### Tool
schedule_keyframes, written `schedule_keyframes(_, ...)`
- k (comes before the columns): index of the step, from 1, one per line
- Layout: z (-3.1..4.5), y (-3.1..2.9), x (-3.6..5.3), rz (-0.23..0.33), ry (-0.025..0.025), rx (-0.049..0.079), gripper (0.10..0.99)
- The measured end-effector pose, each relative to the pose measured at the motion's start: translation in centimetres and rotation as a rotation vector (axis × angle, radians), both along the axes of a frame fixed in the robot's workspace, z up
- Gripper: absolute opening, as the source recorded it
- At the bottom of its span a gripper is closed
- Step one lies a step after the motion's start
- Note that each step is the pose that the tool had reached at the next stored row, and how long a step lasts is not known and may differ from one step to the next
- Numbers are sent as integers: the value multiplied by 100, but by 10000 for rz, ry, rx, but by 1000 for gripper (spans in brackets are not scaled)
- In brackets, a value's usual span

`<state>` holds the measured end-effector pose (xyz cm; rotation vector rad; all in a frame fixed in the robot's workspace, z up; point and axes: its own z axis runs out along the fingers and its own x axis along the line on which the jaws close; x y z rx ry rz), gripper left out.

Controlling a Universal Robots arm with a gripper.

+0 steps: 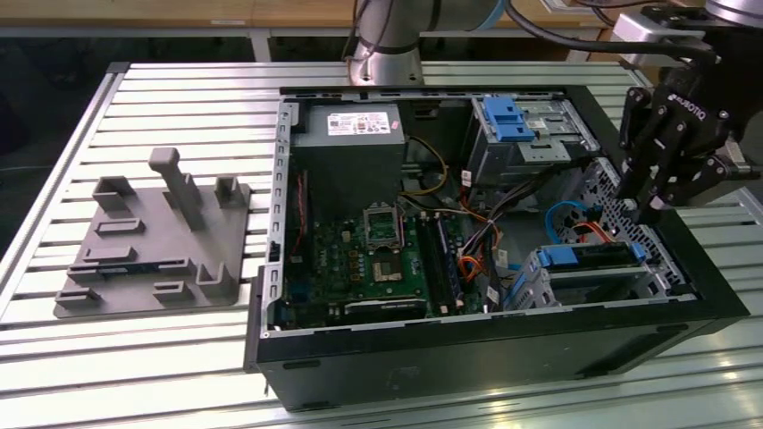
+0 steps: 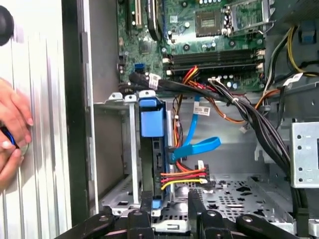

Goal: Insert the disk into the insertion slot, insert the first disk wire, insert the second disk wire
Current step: 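Insert the second disk wire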

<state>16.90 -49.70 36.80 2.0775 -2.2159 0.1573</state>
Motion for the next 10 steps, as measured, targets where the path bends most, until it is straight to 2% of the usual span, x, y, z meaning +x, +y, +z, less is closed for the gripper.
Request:
schedule_keyframes(4,-1,89,-50,85,2,-105,416)
schedule_keyframes(10,-1,129,-113,385,42,-514,416)
